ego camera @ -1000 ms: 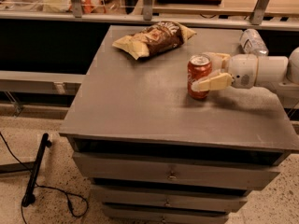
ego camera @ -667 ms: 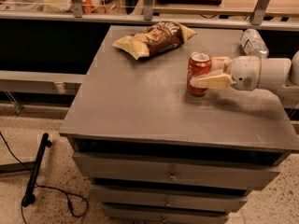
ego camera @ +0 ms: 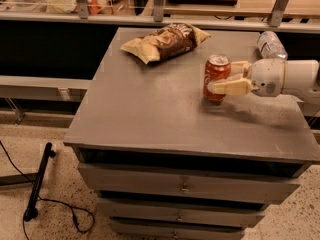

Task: Knock coke can over

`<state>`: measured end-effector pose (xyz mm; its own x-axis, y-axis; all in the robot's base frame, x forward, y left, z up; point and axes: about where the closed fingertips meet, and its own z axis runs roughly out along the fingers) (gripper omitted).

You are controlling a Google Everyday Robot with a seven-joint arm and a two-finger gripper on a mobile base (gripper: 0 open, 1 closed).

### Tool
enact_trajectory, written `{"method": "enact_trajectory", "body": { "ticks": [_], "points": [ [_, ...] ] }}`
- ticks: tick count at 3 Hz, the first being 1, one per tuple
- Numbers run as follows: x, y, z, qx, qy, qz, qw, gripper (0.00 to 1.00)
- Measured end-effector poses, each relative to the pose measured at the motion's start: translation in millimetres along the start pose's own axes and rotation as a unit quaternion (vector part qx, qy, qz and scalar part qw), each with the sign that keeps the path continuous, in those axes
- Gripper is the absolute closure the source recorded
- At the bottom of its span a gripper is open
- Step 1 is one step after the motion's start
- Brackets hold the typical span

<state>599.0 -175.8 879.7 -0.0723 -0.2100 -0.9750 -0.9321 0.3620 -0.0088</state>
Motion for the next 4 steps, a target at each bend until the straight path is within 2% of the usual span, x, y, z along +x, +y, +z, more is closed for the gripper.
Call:
{"method": "enact_trajectory", "body": {
  "ticks": [1,2,3,4],
  "points": [
    [-18,0,-10,-0.015,0.065,-0.026,0.9974,1.00],
    [-23,6,-21,-0.028,0.196,-0.062,0.9783,1.00],
    [-23,12,-32,-0.023,0.293,-0.089,0.9518,1.00],
    [-33,18,-49,0.010,0.336,-0.101,0.9362,1.00]
  ]
}}
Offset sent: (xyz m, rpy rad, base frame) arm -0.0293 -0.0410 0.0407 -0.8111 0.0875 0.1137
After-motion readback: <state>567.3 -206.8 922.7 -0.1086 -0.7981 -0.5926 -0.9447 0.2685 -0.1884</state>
